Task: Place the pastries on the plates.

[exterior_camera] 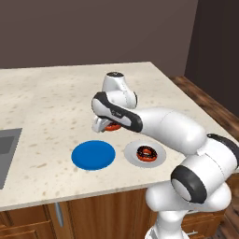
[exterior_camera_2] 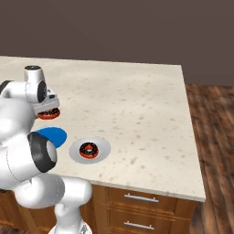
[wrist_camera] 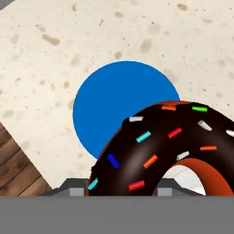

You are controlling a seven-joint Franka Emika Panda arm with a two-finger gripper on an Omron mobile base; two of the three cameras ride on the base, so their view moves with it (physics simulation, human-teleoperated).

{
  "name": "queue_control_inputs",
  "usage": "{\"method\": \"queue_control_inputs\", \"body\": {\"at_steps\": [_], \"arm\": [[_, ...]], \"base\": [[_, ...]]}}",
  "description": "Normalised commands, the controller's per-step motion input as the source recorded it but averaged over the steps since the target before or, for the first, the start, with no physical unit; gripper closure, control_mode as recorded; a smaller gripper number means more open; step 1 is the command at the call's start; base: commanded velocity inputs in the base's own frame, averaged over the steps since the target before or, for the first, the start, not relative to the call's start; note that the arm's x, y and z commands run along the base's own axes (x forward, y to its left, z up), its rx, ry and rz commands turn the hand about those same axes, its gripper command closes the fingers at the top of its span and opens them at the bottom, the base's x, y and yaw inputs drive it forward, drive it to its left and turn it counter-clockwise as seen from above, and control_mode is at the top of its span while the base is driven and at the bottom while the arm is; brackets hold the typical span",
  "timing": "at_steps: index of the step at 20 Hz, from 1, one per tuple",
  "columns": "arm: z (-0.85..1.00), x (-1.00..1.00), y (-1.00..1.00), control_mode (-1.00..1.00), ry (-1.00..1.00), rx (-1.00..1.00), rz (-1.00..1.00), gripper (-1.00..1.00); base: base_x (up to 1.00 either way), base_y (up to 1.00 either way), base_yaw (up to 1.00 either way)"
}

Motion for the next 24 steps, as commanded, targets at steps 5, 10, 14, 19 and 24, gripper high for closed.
{"method": "queue_control_inputs", "body": {"at_steps": [5,10,14,19,24], "arm": [[-0.47,0.10,0.22,-1.00,0.03,-0.01,0.03,1.00],[-0.77,0.01,0.00,-1.00,0.00,-0.02,0.00,1.00],[-0.99,0.08,0.09,-1.00,0.00,-0.02,0.00,1.00],[-0.65,0.03,0.19,-1.00,0.00,0.00,0.00,1.00],[-0.10,0.23,0.21,-1.00,0.00,-0.01,0.00,1.00]], "base": [[0.00,0.00,0.00],[0.00,0.00,0.00],[0.00,0.00,0.00],[0.00,0.00,0.00],[0.00,0.00,0.00]]}}
